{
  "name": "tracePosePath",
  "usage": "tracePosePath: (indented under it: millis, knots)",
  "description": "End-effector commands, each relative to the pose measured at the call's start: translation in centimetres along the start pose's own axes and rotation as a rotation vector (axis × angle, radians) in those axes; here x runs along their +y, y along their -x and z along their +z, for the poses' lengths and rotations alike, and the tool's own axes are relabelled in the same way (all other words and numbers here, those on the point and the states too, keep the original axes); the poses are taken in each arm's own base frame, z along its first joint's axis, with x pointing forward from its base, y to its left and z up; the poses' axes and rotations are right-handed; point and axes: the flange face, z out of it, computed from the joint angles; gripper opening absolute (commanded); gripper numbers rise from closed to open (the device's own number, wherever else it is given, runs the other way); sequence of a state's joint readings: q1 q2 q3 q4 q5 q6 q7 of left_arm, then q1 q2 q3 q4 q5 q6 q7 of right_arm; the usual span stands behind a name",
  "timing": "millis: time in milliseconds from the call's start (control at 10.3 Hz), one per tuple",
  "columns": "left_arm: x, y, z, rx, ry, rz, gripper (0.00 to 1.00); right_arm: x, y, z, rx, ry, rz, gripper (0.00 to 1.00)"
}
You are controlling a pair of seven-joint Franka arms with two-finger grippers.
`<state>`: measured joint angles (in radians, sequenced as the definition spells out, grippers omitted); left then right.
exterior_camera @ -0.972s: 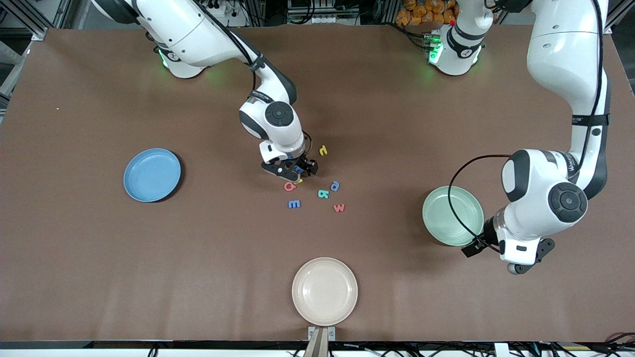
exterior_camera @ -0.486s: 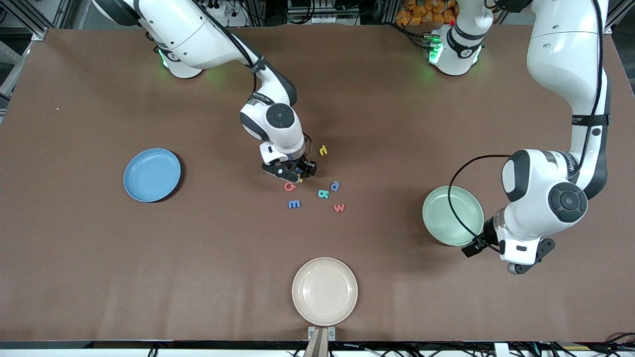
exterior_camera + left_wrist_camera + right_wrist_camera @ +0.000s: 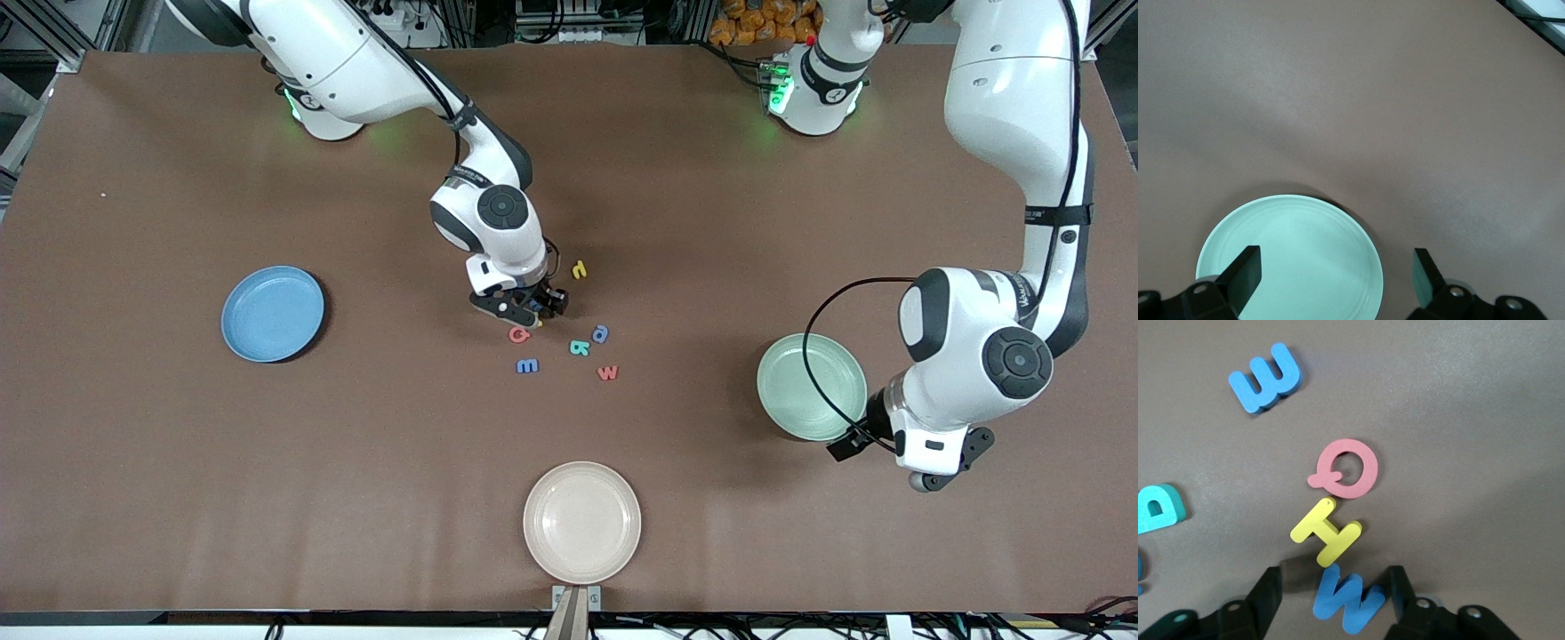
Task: Sort uppercase to blue plate, lowercase to green plate
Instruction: 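Lower the right gripper and grasp the blue M letter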
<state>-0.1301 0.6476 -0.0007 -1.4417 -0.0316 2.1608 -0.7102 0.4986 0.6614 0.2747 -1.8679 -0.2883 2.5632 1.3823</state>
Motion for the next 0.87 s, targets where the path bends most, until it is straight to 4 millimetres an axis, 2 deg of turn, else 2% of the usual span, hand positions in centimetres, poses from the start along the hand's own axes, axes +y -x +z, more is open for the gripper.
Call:
tracePosePath:
  millis: [0,777]
  knots:
    - [0.30,0.46,-0.51,-0.003,0.006,-0.007,1.00,-0.45,0.22,-0.12,0.014,0.010,-0.011,0.68]
    - [0.22,0.39,-0.51,-0.003,0.006,-0.007,1.00,-0.29,1.02,-0.58,0.003,0.032,-0.089,0.65]
